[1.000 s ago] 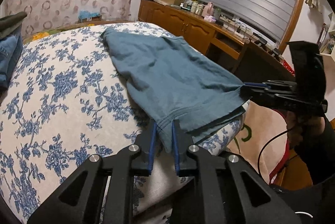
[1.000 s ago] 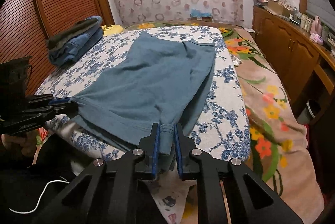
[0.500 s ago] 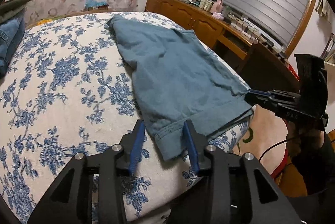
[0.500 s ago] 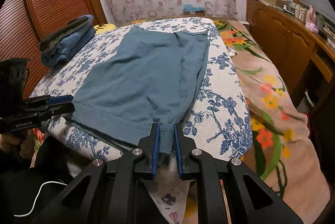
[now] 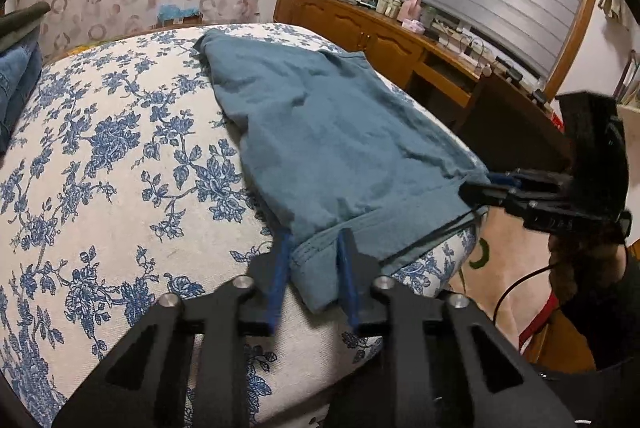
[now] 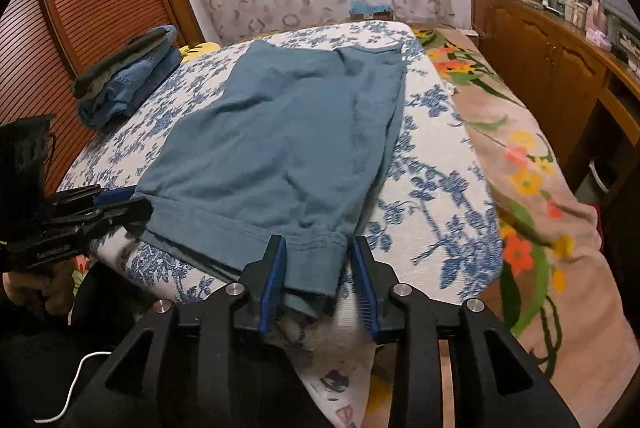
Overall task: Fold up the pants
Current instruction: 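Lift the held hem high off the bed with both tools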
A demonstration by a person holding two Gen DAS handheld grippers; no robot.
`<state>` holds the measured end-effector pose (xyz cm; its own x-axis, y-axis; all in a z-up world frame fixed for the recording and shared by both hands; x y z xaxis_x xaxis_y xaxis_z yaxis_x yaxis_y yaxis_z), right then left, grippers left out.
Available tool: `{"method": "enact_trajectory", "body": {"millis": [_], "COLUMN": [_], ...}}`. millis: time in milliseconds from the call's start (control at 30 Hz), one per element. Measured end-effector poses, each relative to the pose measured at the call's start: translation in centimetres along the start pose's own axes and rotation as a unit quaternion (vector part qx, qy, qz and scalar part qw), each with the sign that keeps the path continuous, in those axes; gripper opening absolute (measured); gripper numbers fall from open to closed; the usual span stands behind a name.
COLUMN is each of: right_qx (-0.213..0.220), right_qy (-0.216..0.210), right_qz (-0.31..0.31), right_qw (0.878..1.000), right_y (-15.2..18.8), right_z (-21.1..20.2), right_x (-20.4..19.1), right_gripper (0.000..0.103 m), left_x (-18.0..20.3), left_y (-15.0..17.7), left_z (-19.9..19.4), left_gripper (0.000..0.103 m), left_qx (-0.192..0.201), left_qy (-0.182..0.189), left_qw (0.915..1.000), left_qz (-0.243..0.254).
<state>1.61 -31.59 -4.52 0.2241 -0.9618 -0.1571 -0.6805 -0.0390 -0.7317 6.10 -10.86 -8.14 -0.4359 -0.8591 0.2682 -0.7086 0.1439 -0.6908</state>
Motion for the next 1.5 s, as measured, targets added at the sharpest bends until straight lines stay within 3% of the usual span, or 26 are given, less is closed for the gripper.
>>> {"method": "enact_trajectory", "body": {"millis": [233,600,833,1500], "right_qx": [-0.002,0.0,0.015,0.114], "right_qy": [0.006,0.0,-0.018,-0.065], "right_qz": [-0.005,-0.01,-0.004,-0.041], "right_qw": [1.0,1.0,1.0,0.99], "right_y": [-0.2,-0.1,-0.2,-3.8], "right_z": [0.2,0.4,0.0,-4.7], "right_x": [-0.2,-0.4,0.0,-2.6], "right_gripper": [0.038,0.039,0.013,0.011], "left_x": [-0.4,-0.2,1.0,0.6], "left_y": [-0.2,-0.1,-1.3,-6.6], "left_z": [-0.8,-0.4,-1.9,-9.5], "left_gripper": [0.019,0.019,0.016,0.014], "left_qx": [0.013,0.002,0.026,0.129], "left_qy": [0.015,0.002,0.008,0.007], "left_qw": [0.9998,1.0,0.9995,0.9911], "left_qz": [-0.01,-0.003,0.018,0.031]}}
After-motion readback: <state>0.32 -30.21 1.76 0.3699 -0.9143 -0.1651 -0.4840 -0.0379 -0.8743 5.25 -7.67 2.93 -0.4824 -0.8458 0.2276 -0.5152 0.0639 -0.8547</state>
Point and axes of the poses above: each gripper's, at about its wrist camera, not at the fingertips, and z roughly the way its jaws point, x to its right, y to its underside, the point moved 1 cm from there along z, roughly the way its jaws point, and after that the axes turned 2 degrees about x, right-handed, at the moved point
